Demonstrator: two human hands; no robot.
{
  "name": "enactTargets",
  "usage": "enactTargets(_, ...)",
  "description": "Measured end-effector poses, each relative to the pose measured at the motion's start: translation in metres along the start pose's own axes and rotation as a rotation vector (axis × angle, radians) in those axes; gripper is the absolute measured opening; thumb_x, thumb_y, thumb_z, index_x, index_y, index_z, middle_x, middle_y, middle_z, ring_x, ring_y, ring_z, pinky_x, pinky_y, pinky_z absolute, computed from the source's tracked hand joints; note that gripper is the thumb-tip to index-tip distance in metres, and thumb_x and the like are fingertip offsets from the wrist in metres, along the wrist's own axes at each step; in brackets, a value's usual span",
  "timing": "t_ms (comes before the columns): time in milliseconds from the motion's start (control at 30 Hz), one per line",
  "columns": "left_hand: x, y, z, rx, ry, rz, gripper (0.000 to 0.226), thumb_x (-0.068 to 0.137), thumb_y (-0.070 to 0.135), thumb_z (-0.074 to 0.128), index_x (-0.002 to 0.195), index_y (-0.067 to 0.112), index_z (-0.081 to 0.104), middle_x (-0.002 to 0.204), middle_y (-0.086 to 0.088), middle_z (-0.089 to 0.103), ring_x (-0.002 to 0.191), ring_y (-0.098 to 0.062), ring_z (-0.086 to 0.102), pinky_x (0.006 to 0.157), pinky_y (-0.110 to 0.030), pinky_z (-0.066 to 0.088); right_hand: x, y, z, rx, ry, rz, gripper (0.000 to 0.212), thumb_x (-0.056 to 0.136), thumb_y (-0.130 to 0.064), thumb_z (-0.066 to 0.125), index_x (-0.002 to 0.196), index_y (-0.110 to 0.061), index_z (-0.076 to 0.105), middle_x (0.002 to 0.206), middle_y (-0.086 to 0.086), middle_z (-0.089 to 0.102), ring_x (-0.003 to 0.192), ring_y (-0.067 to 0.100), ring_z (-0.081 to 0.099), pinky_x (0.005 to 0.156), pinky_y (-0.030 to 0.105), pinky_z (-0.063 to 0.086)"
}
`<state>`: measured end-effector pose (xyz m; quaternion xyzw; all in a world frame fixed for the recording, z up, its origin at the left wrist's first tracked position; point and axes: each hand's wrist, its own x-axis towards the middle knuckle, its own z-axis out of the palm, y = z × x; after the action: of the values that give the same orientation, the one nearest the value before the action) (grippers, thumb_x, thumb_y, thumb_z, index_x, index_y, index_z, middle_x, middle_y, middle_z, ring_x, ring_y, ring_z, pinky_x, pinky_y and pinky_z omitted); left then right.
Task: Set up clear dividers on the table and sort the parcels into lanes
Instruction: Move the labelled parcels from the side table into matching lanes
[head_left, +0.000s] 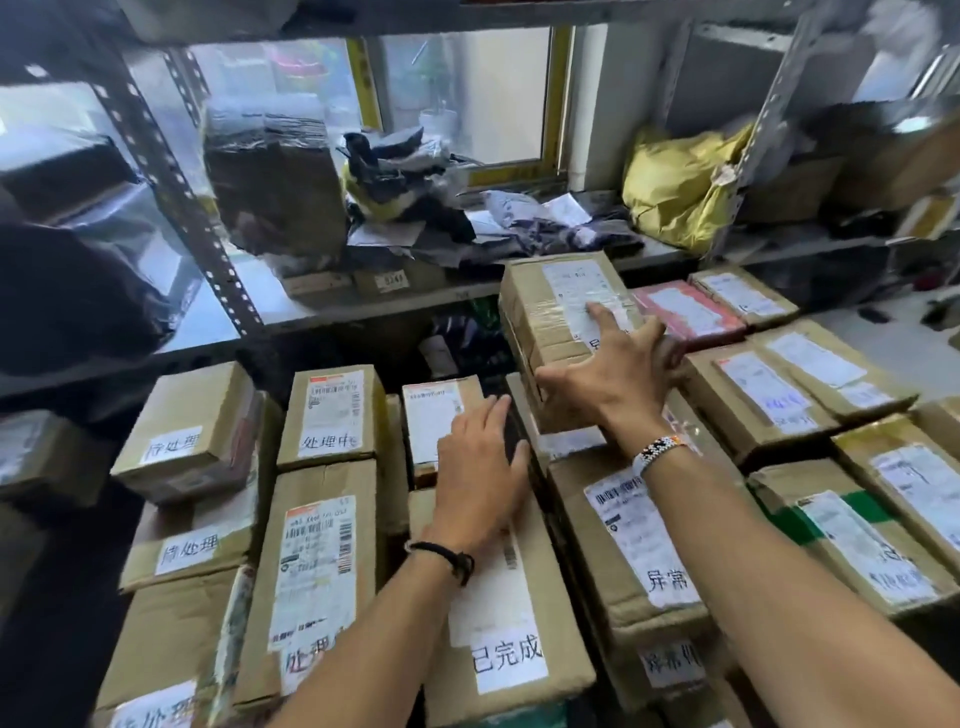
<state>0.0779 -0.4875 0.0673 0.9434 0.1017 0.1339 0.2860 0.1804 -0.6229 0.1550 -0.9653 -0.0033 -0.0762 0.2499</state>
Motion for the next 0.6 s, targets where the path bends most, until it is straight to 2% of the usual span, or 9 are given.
enactTargets(67, -0.004, 0.000, 0.009, 0.164, 0.002, 0.071, 0.055, 0.101, 0.039, 0.054, 0.152, 0.021, 0.047, 0.154, -0.001, 0.049, 0.142, -0.023, 0.043, 0.117, -0.043, 0.034, 0.005, 0.008, 0.018, -0.023, -0.063, 0.010, 0.117, 0.043, -0.087, 0.072, 0.148, -0.048, 0.040, 0.152, 0.021, 0.028, 0.138, 0.048, 0.028, 0.107, 0.069, 0.033)
enactTargets(200, -0.004, 0.000, 0.015, 0.235, 0.025, 0.076, 0.044, 0.099, 0.041, 0.048, 0.139, 0.022, 0.056, 0.139, 0.001, 0.057, 0.130, -0.021, 0.050, 0.108, -0.042, 0.040, 0.002, 0.021, 0.047, -0.119, -0.133, 0.040, 0.115, 0.048, -0.087, 0.073, 0.150, -0.046, 0.040, 0.149, 0.025, 0.029, 0.133, 0.048, 0.033, 0.105, 0.062, 0.036)
enactTargets(300, -0.002, -0.004, 0.013, 0.227, 0.044, 0.067, 0.040, 0.099, 0.041, 0.048, 0.135, 0.024, 0.056, 0.136, 0.003, 0.058, 0.127, -0.019, 0.050, 0.107, -0.040, 0.040, 0.000, 0.019, 0.055, -0.151, -0.124, 0.023, 0.114, 0.050, -0.087, 0.071, 0.150, -0.045, 0.038, 0.149, 0.025, 0.028, 0.133, 0.048, 0.034, 0.106, 0.062, 0.035)
enactTargets(500, -0.004, -0.006, 0.013, 0.243, 0.029, 0.069, 0.040, 0.101, 0.038, 0.047, 0.137, 0.022, 0.057, 0.141, 0.002, 0.056, 0.134, -0.018, 0.046, 0.111, -0.039, 0.035, -0.013, 0.020, 0.055, -0.202, -0.157, -0.002, 0.110, 0.056, -0.088, 0.069, 0.151, -0.043, 0.033, 0.150, 0.025, 0.028, 0.133, 0.047, 0.034, 0.107, 0.064, 0.034)
enactTargets(600, -0.001, -0.004, 0.014, 0.227, 0.021, 0.063, 0.040, 0.102, 0.038, 0.047, 0.137, 0.022, 0.057, 0.142, 0.003, 0.055, 0.135, -0.017, 0.045, 0.113, -0.038, 0.034, -0.013, 0.022, 0.052, -0.239, -0.186, -0.003, 0.111, 0.060, -0.090, 0.066, 0.154, -0.043, 0.028, 0.156, 0.027, 0.023, 0.137, 0.049, 0.032, 0.110, 0.065, 0.034)
